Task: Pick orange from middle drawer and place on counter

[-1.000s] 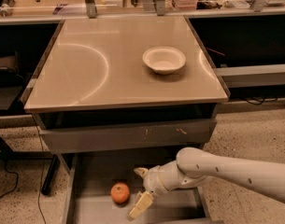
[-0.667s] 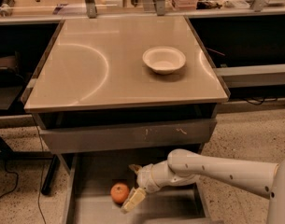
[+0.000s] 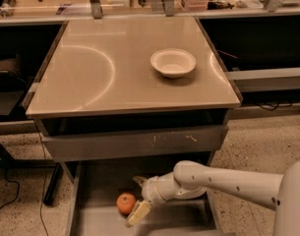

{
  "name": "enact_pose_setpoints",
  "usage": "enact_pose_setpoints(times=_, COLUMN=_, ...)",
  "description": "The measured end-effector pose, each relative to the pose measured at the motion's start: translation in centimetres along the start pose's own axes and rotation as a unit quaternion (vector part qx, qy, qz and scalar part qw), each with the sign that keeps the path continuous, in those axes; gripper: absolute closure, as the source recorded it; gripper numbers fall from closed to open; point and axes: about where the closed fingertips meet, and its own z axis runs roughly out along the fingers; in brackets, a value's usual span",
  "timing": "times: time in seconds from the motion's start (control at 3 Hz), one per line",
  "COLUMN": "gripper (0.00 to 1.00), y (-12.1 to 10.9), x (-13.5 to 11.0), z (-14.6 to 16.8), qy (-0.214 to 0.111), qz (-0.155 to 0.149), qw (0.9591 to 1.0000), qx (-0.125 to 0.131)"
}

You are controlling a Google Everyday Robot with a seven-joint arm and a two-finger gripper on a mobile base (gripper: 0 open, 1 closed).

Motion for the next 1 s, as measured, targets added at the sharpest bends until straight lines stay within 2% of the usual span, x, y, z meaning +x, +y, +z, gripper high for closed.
enact_pose_setpoints(times=1.0, gripper=0.0, y=-1.1, x=0.8, z=2.9, qy=-0.027, qz=-0.016, qw=0.9995, qx=0.005)
